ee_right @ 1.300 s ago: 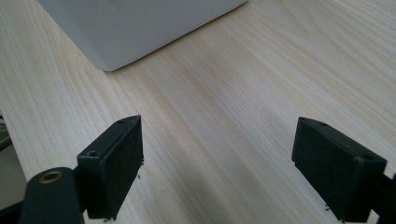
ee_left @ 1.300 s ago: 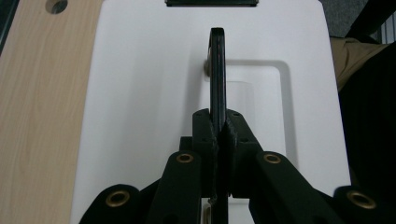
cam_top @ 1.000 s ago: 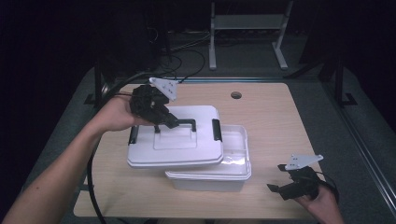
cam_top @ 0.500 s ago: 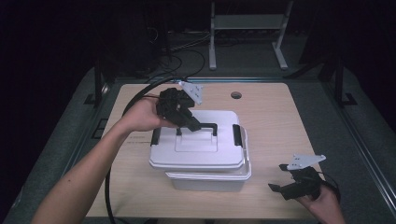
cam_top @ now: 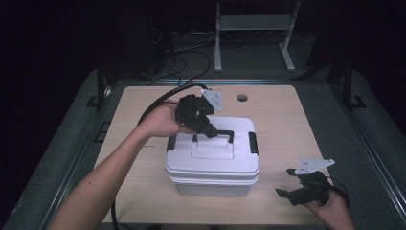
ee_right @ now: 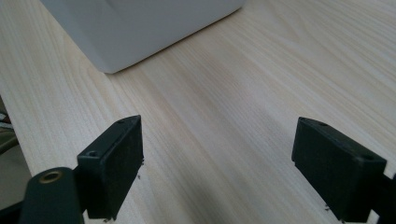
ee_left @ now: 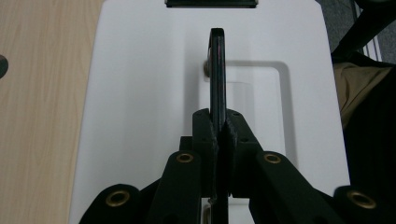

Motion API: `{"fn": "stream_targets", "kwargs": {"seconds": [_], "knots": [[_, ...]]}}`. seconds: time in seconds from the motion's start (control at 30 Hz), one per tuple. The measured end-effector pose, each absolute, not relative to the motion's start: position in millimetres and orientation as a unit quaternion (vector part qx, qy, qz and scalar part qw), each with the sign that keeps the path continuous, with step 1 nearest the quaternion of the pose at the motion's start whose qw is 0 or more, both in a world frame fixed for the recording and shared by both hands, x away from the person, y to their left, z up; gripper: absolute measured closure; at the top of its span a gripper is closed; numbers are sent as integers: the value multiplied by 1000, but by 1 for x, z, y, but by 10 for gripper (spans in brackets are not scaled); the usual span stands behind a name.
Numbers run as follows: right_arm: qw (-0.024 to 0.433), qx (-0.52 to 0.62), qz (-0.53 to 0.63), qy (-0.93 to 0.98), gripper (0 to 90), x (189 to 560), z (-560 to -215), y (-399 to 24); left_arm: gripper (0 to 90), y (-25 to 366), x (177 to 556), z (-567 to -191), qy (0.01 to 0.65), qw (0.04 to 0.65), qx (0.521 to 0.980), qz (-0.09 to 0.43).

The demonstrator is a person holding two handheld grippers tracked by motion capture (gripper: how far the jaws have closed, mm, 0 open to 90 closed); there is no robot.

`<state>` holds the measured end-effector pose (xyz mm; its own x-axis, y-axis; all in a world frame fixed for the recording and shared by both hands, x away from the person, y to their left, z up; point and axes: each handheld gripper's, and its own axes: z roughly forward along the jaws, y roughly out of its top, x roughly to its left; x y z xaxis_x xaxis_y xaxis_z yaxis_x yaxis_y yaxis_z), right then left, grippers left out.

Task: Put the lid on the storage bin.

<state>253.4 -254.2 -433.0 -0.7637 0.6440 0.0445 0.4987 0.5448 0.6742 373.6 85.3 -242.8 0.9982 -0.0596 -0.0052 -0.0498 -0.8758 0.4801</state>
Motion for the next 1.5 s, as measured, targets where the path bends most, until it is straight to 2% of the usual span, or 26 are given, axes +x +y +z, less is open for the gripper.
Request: {"fn": "stream_targets", "kwargs": {"seconds": [1.1, 1.5], "knots": [[104, 326, 347, 873, 161, 254, -433, -254, 840, 80, 373, -276, -30, 215, 976, -24], [103, 327, 345, 874, 161, 256, -433, -253, 670, 89, 370, -268, -27, 233, 972, -26]]}}
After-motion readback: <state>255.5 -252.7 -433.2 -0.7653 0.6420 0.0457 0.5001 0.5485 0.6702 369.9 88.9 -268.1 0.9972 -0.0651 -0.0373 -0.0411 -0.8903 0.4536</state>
